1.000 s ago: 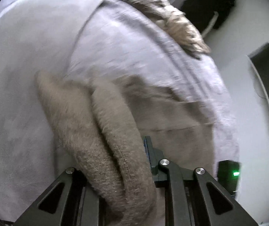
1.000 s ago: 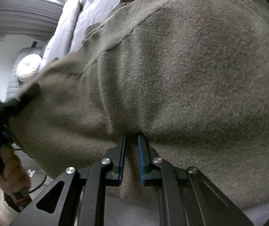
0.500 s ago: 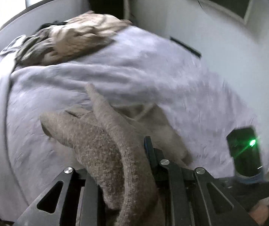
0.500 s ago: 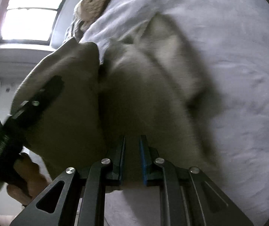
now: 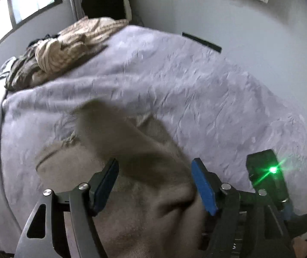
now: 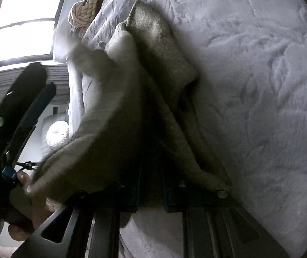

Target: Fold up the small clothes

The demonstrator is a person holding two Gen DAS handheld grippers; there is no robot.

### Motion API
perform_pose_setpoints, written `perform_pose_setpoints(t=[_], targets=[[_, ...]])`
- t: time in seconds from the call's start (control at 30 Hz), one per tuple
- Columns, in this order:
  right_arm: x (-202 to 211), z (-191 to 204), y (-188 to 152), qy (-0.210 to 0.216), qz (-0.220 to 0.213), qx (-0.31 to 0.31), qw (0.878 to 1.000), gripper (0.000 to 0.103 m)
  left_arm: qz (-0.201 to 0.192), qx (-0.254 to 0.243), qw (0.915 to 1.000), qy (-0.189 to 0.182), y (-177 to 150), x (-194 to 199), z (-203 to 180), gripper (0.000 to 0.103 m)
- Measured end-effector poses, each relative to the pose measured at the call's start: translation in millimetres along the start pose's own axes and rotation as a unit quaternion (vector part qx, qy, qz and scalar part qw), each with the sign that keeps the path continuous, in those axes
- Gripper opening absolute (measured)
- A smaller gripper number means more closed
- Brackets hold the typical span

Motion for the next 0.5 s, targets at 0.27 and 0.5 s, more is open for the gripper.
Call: perform_pose_setpoints(t=[0.27,0.5], targets=[[29,-8,13,0.064,-0.029,-0.049,0.996,0.021,0.009,0.104,0.9941,0.030,-30,16,71,0.071],[50,-18,18,0.127,-0.047,-0.110,0.985,0.051,0.083,0.204,0.9740,0.053,-118,6,127,0.071]])
Point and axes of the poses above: each gripper's, at about its wrist camera, not at the fingertips, and x roughly against the way its jaws point, z to its left, y to its top, the point moved 8 cm from there along -x, roughly the way its jaws point, and after that the axes turned 9 degrees about -x, right-handed, at the moved point
